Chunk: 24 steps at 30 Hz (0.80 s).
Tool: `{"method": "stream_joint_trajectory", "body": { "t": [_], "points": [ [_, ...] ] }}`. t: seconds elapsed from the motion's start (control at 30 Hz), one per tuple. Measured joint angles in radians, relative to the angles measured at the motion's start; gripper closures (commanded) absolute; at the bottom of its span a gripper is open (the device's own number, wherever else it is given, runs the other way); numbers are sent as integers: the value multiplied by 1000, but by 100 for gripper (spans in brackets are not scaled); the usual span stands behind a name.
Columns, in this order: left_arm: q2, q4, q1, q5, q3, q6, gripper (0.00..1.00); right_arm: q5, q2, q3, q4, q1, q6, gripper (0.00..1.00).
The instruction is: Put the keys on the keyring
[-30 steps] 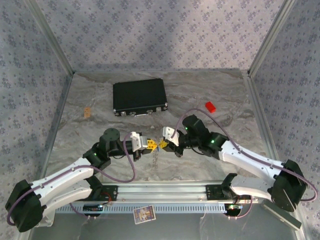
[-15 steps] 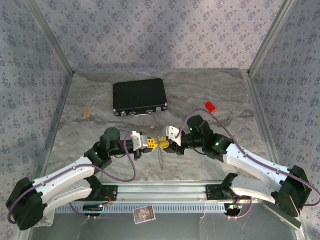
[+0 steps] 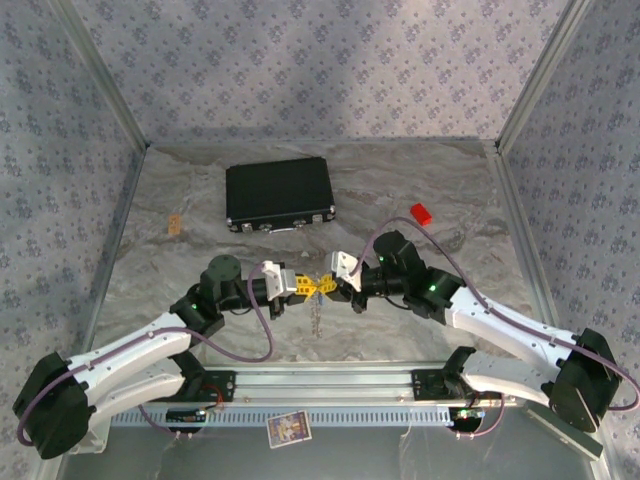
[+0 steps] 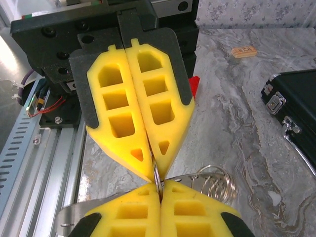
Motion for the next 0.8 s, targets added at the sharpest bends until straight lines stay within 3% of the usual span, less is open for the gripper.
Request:
{"method": "stream_joint_trajectory", "body": {
  "t": [0.07,0.43,0.67,0.8],
  "points": [
    [-8,-34,-1,-5,5,19,76,4,2,4,-21,4,-8,100],
    [-42,-306,-1,-62,95,162,76,139,72,195,-287,71,-140,100],
    [-42,-329,-1,-53,106,174,80,210,112,266,-372,129,-188,100],
    [-41,-333,-1,-45,106,174,89,249,134,289,-399,150,-204,100]
  ]
}}
